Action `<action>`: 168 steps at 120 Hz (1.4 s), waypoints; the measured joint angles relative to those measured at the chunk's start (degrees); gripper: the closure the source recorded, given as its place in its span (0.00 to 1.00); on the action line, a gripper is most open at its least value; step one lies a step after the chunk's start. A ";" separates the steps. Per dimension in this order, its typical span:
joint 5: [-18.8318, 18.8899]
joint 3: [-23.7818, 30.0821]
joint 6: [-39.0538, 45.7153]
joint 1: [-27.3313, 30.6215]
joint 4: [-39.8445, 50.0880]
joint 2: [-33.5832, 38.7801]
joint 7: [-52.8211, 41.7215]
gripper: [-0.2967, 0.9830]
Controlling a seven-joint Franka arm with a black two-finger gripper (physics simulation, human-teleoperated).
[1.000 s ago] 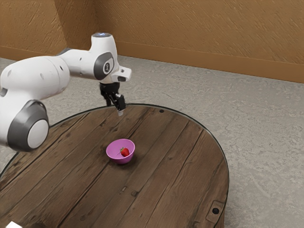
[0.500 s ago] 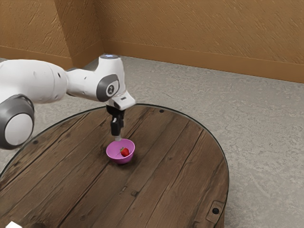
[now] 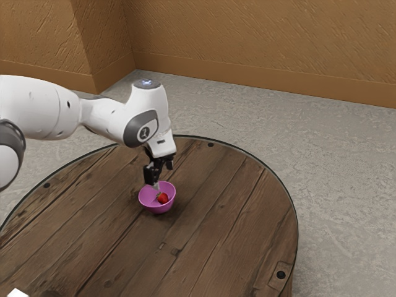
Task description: Take strawberry from the bowl
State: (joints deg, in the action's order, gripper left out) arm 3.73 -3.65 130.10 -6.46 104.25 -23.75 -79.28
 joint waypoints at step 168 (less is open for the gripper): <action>0.36 0.29 9.55 0.61 7.19 -1.97 -12.89 0.59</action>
State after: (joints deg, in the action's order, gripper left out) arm 4.09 -3.35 139.65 -5.85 111.45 -25.72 -92.17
